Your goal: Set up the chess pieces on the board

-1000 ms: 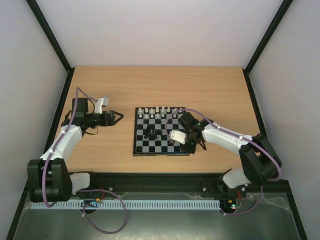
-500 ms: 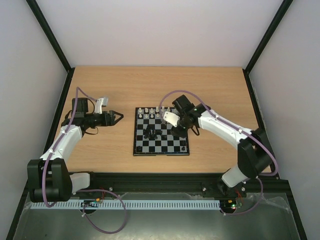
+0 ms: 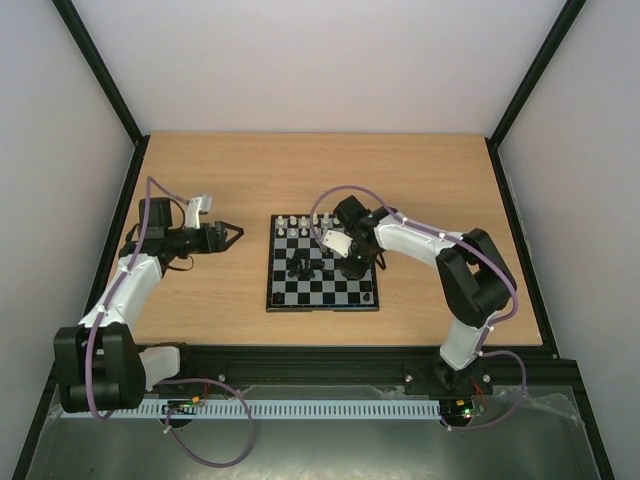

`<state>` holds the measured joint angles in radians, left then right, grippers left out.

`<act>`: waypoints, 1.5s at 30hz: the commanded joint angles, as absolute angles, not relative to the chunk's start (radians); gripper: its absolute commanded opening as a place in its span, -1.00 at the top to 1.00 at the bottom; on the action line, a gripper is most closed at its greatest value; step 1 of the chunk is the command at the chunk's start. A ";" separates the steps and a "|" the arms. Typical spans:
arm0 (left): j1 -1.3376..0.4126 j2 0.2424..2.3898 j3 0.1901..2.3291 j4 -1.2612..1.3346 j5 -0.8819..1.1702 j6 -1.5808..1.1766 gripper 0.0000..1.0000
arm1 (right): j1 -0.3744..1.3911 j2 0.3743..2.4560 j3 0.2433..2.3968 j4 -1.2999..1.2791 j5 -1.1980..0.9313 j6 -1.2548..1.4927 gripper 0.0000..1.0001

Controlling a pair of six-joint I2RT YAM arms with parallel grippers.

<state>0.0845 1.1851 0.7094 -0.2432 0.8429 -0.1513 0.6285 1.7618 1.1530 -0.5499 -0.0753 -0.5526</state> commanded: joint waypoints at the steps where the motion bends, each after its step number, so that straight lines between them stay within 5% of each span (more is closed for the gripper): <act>1: 0.091 1.166 0.696 -0.220 0.868 -0.165 -0.51 | 0.623 1.792 1.189 -0.564 -0.069 -0.517 0.29; 16: 0.092 1.164 0.684 -0.206 0.867 -0.173 -0.51 | 0.623 1.804 1.206 -0.588 -0.095 -0.517 0.77; 45: 0.092 1.194 0.680 -0.186 0.864 -0.181 -0.52 | 0.622 1.628 1.055 -0.673 -0.234 -0.533 0.86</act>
